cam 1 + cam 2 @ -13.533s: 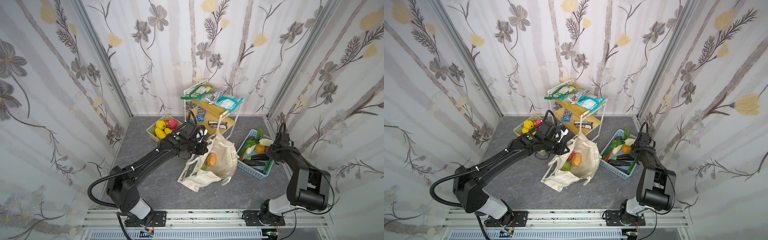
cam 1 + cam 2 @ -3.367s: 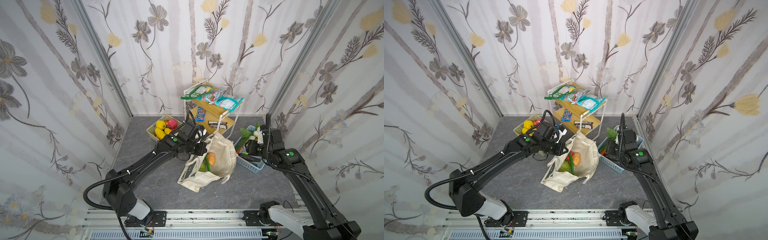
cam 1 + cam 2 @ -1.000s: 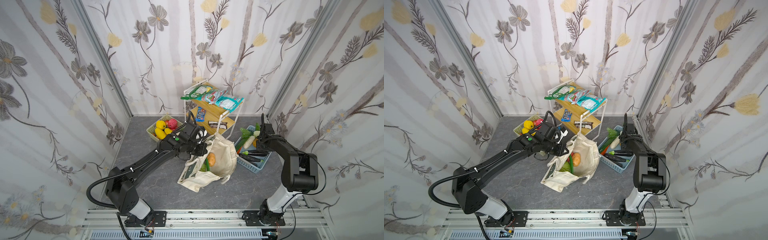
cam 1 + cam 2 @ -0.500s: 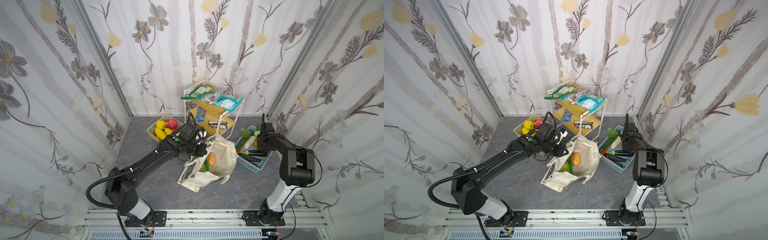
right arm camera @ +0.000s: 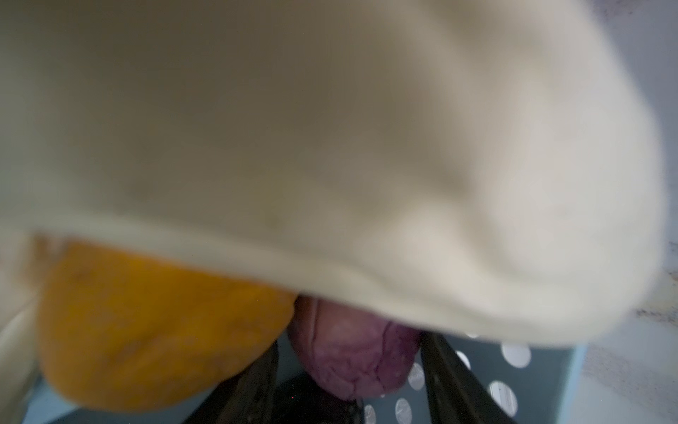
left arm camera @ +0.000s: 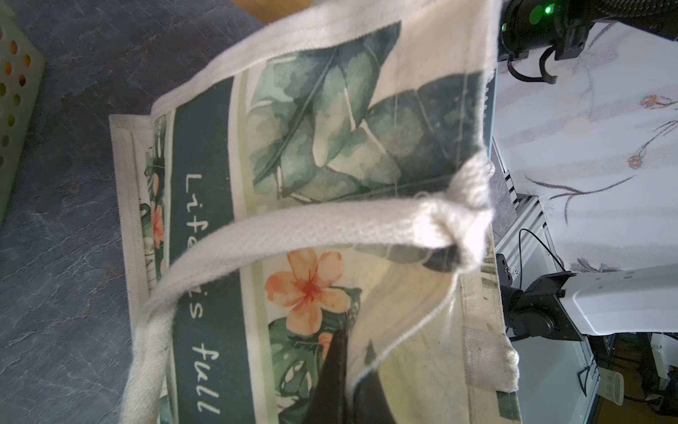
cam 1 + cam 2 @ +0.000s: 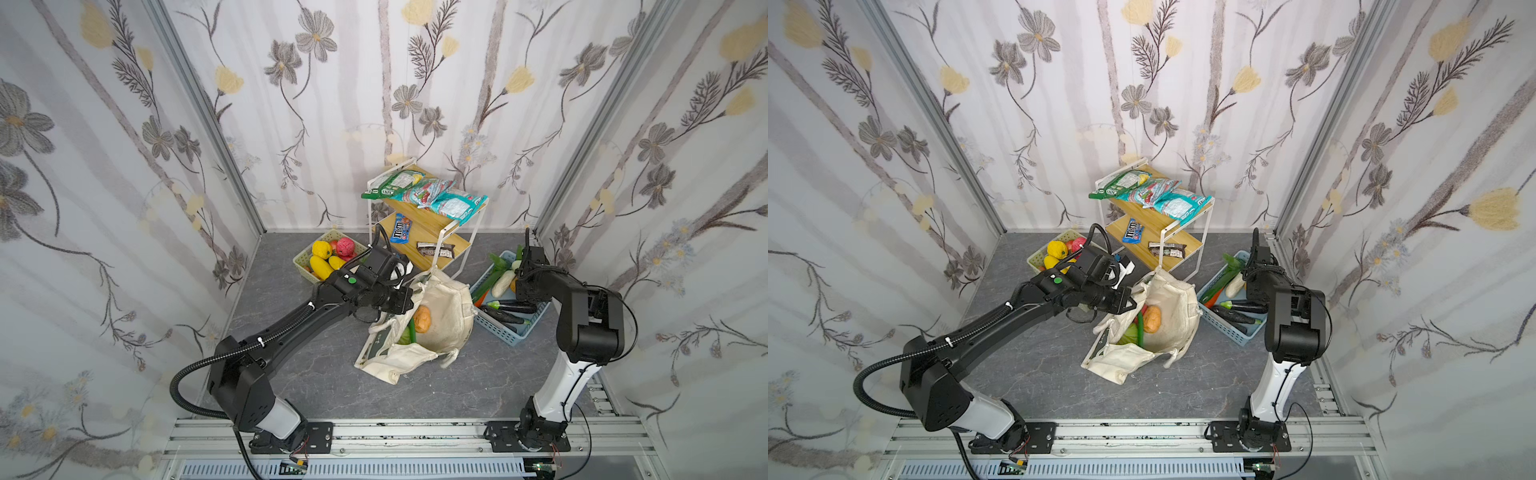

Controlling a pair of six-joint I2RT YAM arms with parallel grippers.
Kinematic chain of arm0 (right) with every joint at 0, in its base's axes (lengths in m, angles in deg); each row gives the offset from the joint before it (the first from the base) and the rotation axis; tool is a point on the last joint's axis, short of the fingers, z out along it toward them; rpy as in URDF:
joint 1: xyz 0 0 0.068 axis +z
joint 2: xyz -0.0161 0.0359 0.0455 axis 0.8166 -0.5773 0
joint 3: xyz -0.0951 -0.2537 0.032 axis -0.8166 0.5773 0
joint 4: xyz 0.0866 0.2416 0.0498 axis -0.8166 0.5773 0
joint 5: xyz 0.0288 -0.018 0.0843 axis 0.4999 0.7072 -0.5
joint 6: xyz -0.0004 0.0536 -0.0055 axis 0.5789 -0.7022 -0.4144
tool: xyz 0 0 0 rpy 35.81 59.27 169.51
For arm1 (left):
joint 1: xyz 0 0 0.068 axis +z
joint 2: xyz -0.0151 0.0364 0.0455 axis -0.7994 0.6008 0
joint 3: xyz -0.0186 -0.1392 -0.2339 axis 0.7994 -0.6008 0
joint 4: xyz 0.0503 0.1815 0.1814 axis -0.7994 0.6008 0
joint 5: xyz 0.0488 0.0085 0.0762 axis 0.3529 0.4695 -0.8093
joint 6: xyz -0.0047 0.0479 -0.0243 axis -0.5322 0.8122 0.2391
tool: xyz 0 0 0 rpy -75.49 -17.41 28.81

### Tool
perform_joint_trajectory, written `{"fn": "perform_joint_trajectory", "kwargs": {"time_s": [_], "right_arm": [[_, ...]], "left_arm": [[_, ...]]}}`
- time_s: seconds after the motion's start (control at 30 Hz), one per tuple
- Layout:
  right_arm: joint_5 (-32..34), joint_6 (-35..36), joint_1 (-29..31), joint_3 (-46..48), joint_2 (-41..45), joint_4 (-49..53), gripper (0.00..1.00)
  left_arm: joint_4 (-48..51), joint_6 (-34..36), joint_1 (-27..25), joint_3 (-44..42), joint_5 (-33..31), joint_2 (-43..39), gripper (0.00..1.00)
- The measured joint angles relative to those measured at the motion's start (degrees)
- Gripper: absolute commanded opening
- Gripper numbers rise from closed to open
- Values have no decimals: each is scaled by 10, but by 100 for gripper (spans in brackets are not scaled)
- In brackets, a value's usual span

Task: Place the food into the grocery bag and tie it
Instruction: 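Lower the right gripper into the blue basket toward the white gourd, then close the right gripper on the small purple cabbage in the basket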

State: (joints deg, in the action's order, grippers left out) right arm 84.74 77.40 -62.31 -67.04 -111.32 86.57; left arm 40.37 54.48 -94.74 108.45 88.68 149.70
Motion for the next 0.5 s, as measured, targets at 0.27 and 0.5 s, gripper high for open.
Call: {"fn": "perform_joint_trajectory", "kwargs": {"time_s": [0.27, 0.5], "right_arm": [[-12, -1, -2, -2, 10, 12, 50], [-28, -5, -1, -1, 35, 24, 49]], "left_arm": [[0, 0, 0, 0, 0, 0, 0], [0, 0, 0, 1, 0, 0, 0]]}}
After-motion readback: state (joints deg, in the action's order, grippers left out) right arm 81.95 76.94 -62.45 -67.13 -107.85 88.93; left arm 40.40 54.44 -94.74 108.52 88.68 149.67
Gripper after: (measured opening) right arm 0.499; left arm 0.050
